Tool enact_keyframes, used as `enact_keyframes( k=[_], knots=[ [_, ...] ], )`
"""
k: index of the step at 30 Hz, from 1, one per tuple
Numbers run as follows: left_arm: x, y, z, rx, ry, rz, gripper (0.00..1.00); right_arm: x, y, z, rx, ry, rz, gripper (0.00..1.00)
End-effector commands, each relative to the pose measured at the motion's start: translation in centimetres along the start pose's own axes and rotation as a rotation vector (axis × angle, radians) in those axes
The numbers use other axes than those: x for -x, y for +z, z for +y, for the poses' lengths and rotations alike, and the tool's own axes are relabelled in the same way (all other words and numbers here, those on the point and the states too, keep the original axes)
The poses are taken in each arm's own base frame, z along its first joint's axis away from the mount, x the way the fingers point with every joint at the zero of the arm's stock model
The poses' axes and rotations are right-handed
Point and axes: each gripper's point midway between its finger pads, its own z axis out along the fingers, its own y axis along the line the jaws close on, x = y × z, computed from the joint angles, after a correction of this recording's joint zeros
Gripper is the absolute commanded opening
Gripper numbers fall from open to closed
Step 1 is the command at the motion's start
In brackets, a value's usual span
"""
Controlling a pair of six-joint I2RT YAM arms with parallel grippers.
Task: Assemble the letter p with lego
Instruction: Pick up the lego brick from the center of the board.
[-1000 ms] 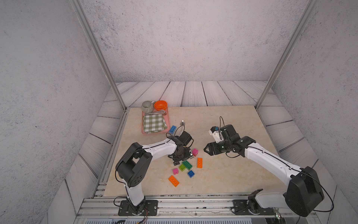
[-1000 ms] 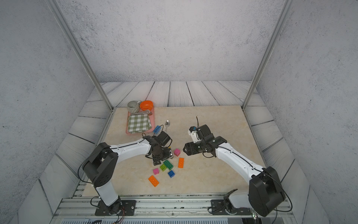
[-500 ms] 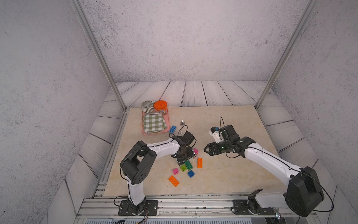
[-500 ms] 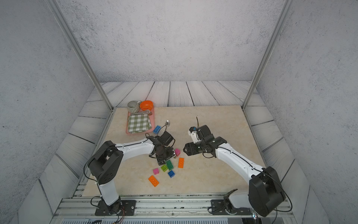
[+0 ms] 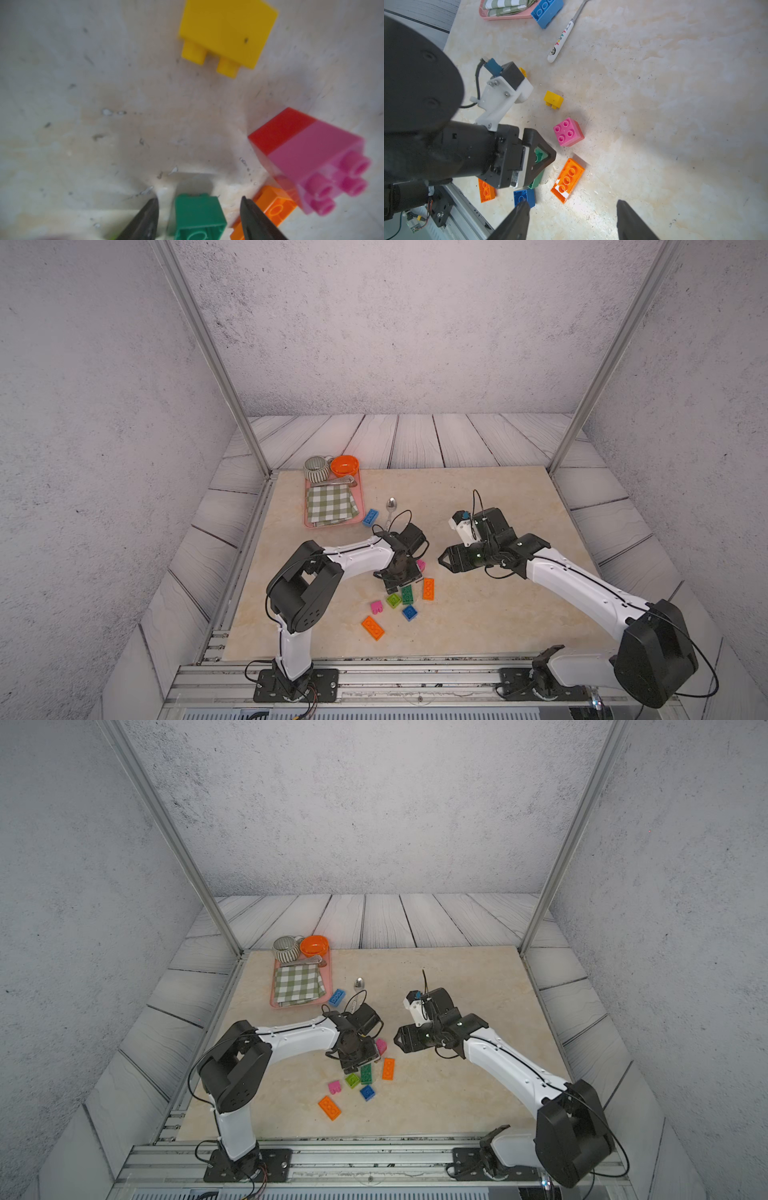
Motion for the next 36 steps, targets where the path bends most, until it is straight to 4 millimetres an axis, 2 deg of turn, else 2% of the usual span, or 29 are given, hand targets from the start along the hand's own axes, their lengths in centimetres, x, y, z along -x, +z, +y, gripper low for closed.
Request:
enact_keyframes(
  k=[1, 6, 8, 13, 16, 18, 19, 21, 23, 27, 29, 32, 36],
  knots=[
    [-0.2, 0.0, 2.6, 0.186, 0.079, -0.025, 0.67, 0.0, -0.6, -0.3, -0.015, 0.015, -0.018, 0.69],
    [0.2, 0.1, 2.4, 0.247, 0.128, -0.051, 0.62, 0.0, -0.7, -0.4, -0.024, 0.016, -0.023, 0.67],
    [0.4, 0.4, 2.2, 0.251, 0.139, -0.054, 0.51, 0.0, -0.8, -0.5, -0.03, 0.016, -0.029, 0.67],
    [0.7, 1.0, 1.9, 0.25, 0.148, -0.06, 0.35, 0.0, -0.9, -0.8, -0.046, 0.019, -0.04, 0.67],
    [0.9, 0.5, 1.6, 0.235, 0.153, -0.078, 0.23, 0.0, -1.1, -0.8, -0.04, 0.021, -0.051, 0.73],
    [1.3, -0.6, 1.3, 0.206, 0.161, -0.11, 0.19, 0.1, -1.3, -0.7, -0.025, 0.022, -0.066, 0.78],
    [1.5, -1.4, 1.0, 0.177, 0.165, -0.138, 0.15, 0.1, -1.4, -0.6, -0.011, 0.023, -0.073, 0.8],
    [2.1, -3.2, 0.2, 0.102, 0.176, -0.195, 0.15, 0.2, -1.7, -0.3, 0.018, 0.019, -0.087, 0.88],
    [2.7, -5.7, -1.0, -0.008, 0.206, -0.259, 0.14, 0.2, -2.0, 0.4, 0.062, 0.004, -0.104, 0.99],
    [3.0, -11.4, -3.5, -0.297, 0.28, -0.386, 0.12, 1.1, -3.5, 2.1, 0.163, -0.003, -0.155, 0.99],
    [2.7, -15.0, -5.0, -0.522, 0.32, -0.454, 0.12, 1.7, -4.3, 3.4, 0.231, -0.003, -0.183, 0.99],
    [2.3, -19.7, -5.4, -0.794, 0.344, -0.561, 0.12, 2.3, -5.3, 5.2, 0.336, 0.008, -0.221, 0.99],
    [2.0, -24.0, -5.0, -1.06, 0.347, -0.591, 0.12, 2.9, -7.2, 7.6, 0.469, 0.003, -0.266, 1.0]
  ],
)
